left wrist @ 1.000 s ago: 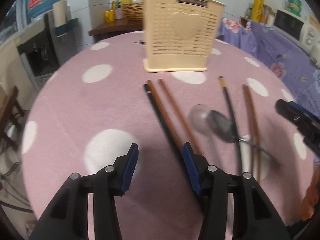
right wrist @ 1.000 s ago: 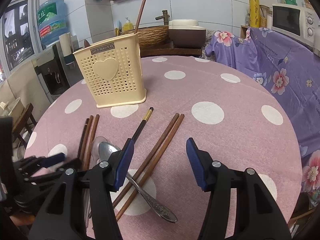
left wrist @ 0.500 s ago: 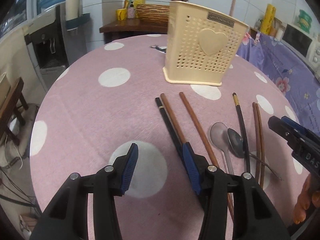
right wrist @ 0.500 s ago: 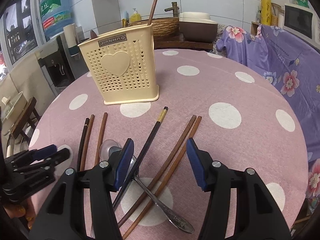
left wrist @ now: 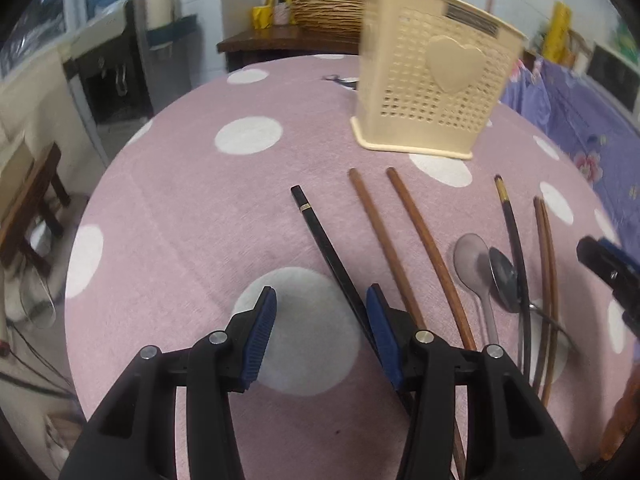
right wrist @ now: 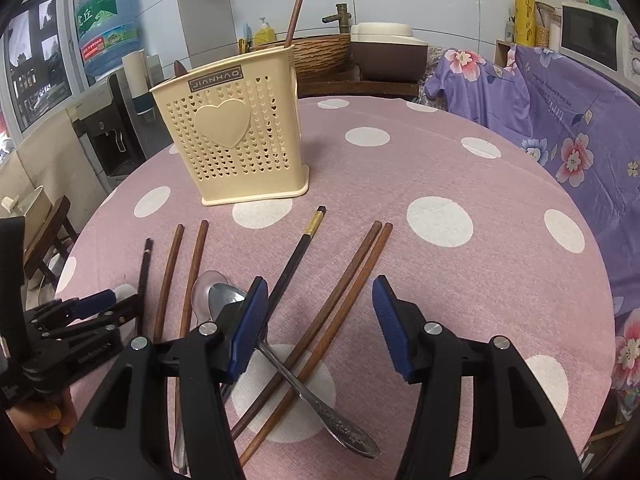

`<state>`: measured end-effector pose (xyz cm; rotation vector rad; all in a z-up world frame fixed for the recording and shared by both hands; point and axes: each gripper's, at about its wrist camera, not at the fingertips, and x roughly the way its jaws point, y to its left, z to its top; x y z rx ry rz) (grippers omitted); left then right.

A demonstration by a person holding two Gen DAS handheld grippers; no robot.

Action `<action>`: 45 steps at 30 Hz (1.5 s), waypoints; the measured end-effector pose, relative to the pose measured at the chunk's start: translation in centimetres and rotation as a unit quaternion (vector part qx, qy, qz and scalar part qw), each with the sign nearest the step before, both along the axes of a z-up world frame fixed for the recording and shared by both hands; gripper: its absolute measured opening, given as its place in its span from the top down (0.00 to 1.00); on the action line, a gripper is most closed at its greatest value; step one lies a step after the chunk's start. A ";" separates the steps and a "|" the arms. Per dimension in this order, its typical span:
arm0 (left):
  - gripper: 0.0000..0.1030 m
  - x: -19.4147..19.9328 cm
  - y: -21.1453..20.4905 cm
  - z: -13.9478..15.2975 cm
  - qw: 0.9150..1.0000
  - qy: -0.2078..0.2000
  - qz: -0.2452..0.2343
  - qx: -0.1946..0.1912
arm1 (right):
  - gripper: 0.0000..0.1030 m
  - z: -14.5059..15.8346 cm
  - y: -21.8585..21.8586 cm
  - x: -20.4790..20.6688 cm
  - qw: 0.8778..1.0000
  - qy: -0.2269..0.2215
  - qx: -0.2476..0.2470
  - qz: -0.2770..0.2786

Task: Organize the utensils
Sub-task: 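Grasp a black chopstick with the left tool while the right tool grasps the gold-tipped black chopstick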

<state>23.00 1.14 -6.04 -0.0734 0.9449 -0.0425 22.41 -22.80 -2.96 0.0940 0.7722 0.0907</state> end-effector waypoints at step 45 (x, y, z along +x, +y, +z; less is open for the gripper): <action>0.89 3.9 -1.0 -0.3 0.999 -0.002 0.039 -0.010 | 0.90 -3.6 3.9 12.5 0.991 0.105 -0.042 -0.070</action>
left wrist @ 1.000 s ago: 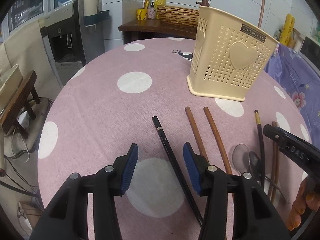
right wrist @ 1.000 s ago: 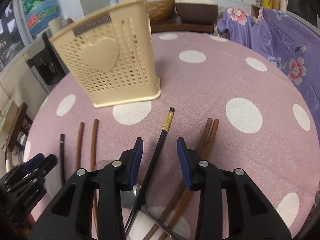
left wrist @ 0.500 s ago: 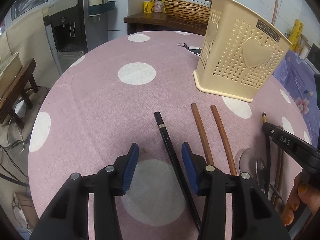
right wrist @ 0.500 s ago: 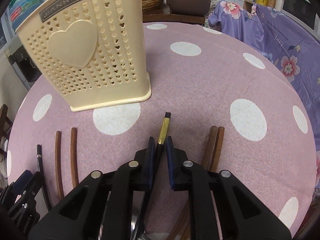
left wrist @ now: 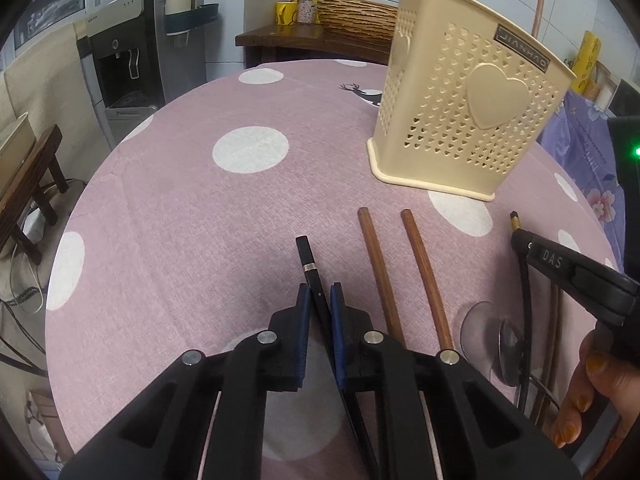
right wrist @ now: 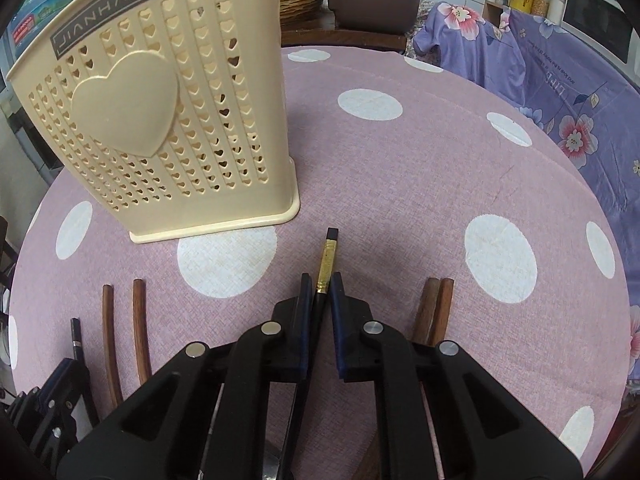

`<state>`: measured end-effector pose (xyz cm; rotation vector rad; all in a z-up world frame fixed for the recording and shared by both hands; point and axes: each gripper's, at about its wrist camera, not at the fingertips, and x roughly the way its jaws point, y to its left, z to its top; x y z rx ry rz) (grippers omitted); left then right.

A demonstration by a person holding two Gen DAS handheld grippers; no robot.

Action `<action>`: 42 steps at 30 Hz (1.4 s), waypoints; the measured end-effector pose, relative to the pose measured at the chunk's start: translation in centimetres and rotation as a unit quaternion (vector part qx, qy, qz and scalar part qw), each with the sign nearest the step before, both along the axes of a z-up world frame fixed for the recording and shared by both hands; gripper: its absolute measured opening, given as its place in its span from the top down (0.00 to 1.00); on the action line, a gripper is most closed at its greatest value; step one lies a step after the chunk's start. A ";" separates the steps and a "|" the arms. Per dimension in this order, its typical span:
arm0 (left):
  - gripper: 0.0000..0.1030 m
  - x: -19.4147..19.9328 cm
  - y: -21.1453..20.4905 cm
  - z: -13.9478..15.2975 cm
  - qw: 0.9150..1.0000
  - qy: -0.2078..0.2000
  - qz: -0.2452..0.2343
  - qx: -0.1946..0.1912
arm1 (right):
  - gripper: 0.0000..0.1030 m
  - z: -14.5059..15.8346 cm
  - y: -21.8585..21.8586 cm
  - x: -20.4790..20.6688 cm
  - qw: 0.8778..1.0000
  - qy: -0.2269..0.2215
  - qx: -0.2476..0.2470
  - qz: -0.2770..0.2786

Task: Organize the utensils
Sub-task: 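Grasp a black chopstick with the left tool while the right tool grasps the gold-tipped black chopstick, then lift the black chopstick into the holder with the left tool while the right tool drops its chopstick in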

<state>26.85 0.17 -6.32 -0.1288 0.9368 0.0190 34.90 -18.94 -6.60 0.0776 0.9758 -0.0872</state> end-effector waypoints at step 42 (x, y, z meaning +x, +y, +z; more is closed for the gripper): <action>0.92 -6.6 3.7 13.3 0.970 -0.234 -0.030 -0.064 | 0.93 15.6 -7.2 -13.0 0.949 -0.236 0.166 0.128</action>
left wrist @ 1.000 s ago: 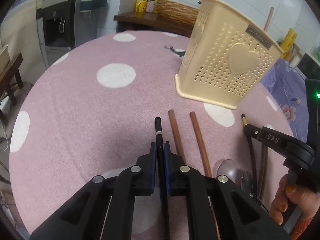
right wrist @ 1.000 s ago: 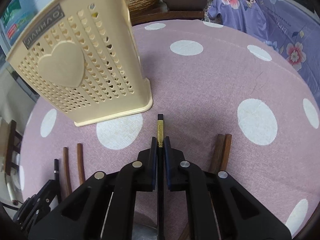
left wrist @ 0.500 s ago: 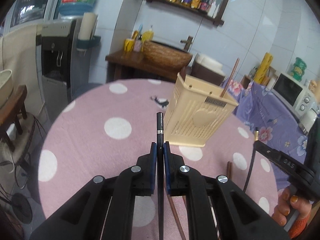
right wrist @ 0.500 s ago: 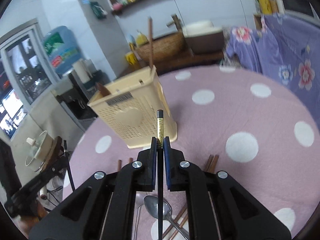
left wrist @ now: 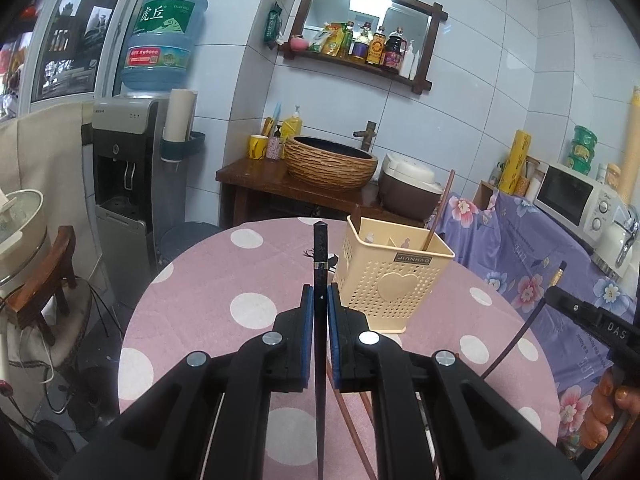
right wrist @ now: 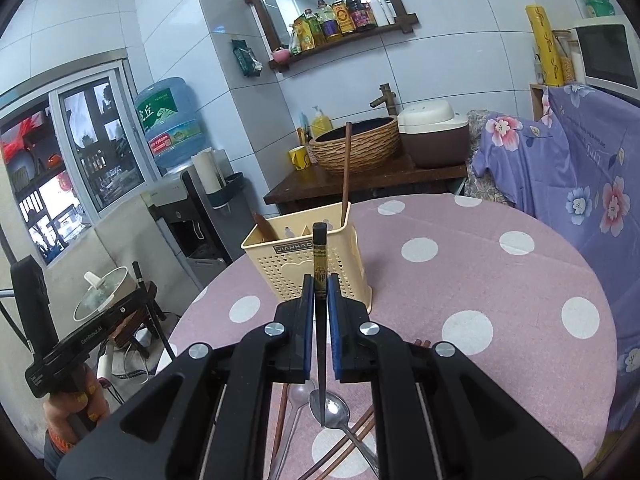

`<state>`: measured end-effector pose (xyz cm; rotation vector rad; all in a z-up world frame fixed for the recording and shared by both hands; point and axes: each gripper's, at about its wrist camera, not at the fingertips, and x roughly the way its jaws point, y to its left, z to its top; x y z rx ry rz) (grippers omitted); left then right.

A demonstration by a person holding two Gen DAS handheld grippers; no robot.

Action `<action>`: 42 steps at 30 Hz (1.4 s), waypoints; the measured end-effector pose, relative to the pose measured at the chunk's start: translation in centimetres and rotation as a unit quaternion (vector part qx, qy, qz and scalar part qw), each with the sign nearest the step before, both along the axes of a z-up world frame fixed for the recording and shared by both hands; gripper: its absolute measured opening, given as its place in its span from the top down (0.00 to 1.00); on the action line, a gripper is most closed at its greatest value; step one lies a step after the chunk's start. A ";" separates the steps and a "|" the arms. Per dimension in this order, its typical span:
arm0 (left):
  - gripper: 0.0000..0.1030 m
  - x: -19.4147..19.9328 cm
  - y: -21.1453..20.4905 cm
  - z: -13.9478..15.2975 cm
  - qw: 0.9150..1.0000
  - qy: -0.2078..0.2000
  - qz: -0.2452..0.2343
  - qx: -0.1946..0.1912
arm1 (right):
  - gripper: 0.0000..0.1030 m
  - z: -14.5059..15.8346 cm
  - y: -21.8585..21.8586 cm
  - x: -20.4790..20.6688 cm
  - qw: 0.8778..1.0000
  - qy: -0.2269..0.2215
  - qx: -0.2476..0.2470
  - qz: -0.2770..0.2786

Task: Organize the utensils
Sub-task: 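Lift the black chopstick into the holder with the left tool while the right tool drops its chopstick in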

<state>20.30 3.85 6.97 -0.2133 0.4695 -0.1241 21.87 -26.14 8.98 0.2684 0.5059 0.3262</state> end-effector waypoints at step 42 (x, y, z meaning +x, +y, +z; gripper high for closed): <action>0.92 15.6 -6.1 4.0 1.000 0.005 -0.008 -0.008 | 0.92 4.7 4.9 15.6 0.996 -0.020 -0.065 -0.064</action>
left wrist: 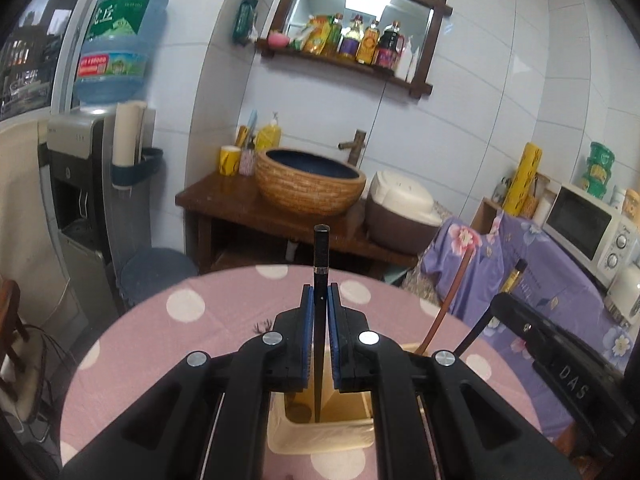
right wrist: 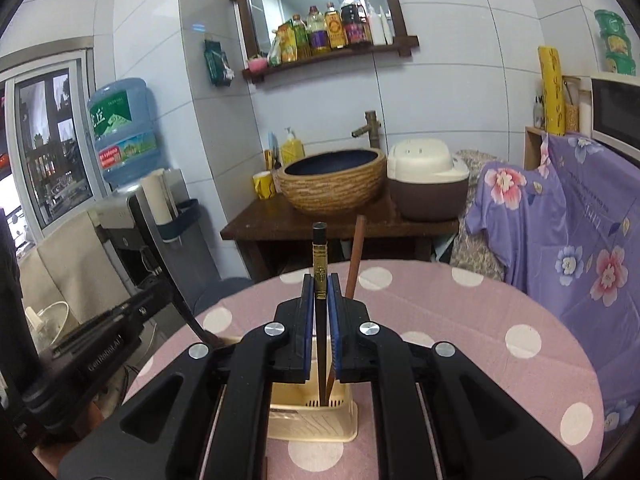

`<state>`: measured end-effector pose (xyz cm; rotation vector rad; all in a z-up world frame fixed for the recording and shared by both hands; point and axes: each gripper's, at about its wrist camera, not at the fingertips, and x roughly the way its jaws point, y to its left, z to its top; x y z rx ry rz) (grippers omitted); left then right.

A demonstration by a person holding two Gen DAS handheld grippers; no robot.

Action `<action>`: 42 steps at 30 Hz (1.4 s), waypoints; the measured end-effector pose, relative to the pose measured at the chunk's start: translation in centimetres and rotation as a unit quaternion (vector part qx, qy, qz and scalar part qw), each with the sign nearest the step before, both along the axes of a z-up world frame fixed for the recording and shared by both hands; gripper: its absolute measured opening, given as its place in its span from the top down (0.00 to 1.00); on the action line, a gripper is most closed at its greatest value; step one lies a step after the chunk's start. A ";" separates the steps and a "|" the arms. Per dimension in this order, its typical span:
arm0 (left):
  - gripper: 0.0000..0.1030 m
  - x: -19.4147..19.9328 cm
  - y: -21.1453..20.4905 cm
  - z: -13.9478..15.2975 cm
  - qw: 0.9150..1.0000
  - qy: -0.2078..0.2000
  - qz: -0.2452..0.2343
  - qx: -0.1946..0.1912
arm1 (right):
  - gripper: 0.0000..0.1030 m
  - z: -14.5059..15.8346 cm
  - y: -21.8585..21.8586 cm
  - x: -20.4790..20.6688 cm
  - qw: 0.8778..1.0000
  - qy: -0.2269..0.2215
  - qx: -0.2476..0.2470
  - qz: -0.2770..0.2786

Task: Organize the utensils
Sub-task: 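Lift the black chopstick into the holder with the left tool while the right tool drops its chopstick in, then grasp the metal spoon with the right tool while the left tool moves to the brown chopsticks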

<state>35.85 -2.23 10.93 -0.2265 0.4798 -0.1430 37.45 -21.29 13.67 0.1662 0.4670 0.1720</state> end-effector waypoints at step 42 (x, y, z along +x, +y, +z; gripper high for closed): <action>0.10 -15.3 4.2 -12.7 0.989 0.141 -0.027 0.034 | 0.48 -20.3 3.1 -11.7 0.931 0.195 -0.169 0.260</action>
